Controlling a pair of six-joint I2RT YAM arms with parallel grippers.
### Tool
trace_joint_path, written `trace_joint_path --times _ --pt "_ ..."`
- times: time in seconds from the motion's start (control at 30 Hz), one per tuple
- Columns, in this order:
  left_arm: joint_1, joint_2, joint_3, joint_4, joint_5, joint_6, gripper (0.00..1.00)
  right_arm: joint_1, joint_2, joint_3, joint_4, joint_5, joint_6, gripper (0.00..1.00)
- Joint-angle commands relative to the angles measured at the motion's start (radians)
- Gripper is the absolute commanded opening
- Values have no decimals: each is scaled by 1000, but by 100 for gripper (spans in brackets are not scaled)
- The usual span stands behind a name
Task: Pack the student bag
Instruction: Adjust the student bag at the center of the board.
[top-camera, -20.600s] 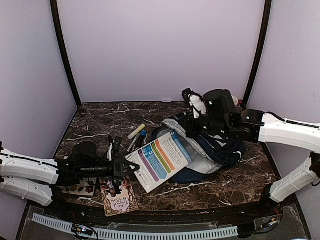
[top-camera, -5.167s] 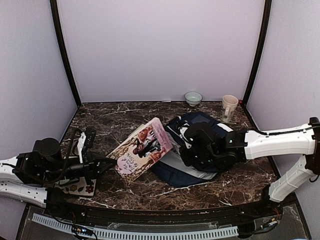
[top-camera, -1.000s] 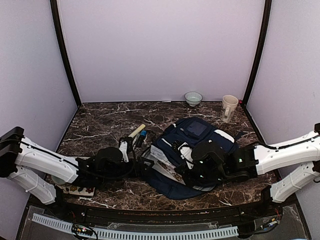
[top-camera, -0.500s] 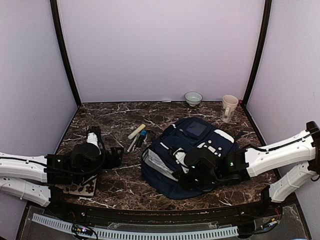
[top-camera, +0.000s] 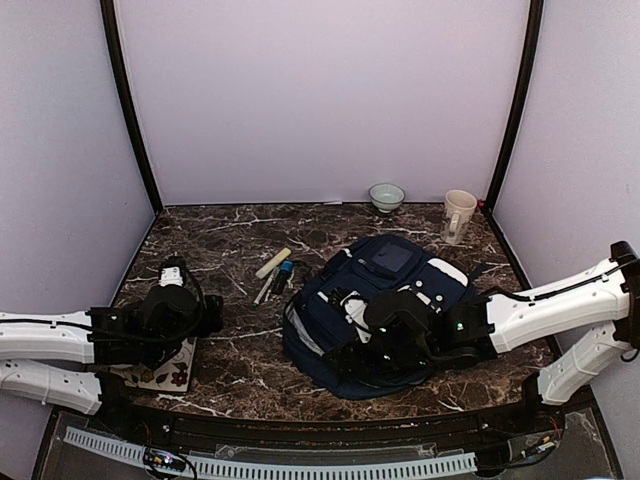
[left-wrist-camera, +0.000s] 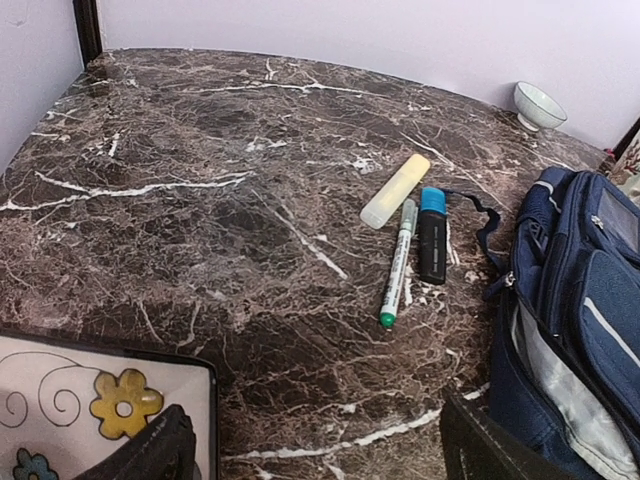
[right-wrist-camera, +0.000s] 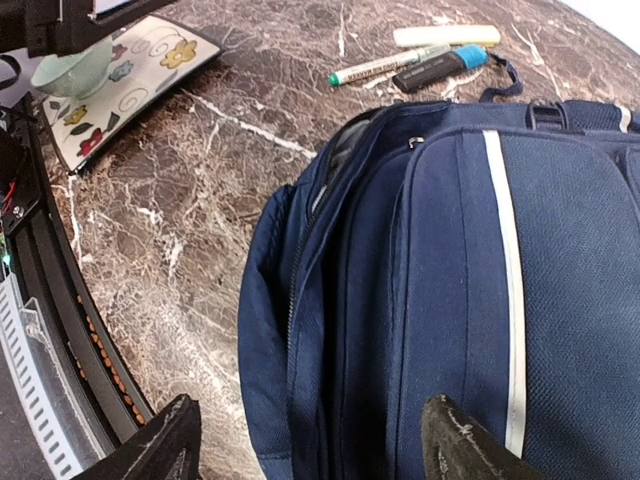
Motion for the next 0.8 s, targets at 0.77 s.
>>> trace_joint_path --times 0.77 --pt "197 499 284 241 572 422 71 -46 -41 -43 142 169 39 78"
